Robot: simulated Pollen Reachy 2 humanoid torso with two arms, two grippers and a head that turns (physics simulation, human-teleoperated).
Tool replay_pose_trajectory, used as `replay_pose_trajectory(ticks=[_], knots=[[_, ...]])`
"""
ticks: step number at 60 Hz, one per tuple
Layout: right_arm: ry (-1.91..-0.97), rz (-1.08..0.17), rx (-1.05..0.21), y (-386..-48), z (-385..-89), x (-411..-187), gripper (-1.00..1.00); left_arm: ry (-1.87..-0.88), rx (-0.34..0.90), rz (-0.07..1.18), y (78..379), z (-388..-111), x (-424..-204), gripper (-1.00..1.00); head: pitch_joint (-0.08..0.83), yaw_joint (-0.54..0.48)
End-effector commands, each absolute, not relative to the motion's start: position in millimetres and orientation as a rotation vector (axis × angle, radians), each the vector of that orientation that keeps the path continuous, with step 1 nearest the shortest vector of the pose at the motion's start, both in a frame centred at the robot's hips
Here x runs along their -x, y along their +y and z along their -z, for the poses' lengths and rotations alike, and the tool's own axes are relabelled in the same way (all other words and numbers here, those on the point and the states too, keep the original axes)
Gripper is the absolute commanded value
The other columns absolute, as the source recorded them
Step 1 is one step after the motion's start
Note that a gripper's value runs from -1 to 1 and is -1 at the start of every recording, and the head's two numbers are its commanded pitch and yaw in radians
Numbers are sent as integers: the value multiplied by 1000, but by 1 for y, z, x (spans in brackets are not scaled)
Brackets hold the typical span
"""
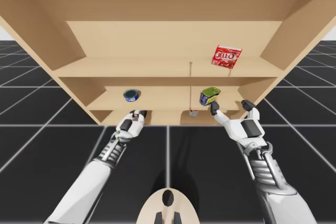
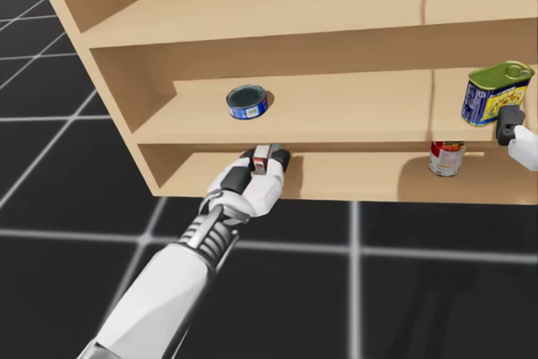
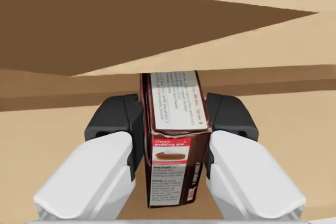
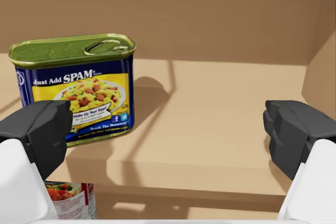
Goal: Look through the shelves, find the pudding box, and take it.
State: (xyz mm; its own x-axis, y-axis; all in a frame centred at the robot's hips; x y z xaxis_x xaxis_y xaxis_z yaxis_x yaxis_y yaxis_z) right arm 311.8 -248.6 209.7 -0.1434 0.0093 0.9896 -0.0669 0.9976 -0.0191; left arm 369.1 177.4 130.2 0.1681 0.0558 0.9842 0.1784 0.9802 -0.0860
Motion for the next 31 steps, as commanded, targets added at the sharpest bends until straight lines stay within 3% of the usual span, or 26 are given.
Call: replay_pose_trajectory(ticks=[1,14,31], knots=[[-1715,-62,-45,-248,-210,-312,-1000,-1496,287,52,151,-145,-361,1000,582,217],[-1712,-61,-43,-248,-209,-312,-1000,-1472,256,59,162,-154,-337,1000,577,218],[-1713,-63,-39,-248,-209,-313,-1000,-1388,203,135,188,-159,-254,1000,573,216]])
